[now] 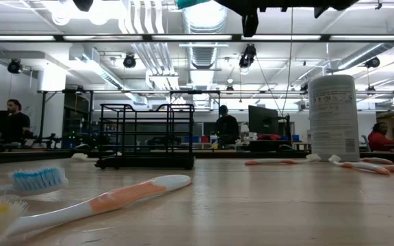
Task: Pick & Place toothbrushing station
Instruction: Put the blue mouthwash into the middle section of the wire organizer
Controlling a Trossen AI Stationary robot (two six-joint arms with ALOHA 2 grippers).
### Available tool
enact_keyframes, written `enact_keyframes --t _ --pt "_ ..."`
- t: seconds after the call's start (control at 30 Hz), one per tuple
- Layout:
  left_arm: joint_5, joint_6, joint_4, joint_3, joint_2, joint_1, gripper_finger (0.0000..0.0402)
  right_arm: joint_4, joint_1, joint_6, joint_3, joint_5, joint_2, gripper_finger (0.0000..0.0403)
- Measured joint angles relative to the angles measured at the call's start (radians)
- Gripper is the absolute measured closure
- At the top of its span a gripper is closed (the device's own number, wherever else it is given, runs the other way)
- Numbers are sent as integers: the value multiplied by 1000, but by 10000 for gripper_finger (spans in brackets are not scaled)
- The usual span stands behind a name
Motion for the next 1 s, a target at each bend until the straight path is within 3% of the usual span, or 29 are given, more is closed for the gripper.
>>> enact_keyframes --t 0.2,0.3,0.63,1.0 --pt "0 0 1 0 0 0 170 -356 0 -63 171 -1 0 307" --pt "0 0 2 0 0 0 170 -442 0 -95 239 2 0 307" --pt "-8 6 3 0 -15 0 170 -492 0 -80 265 4 3 307" --pt "-10 16 -2 0 -49 0 170 -529 7 -79 354 -7 201 307"
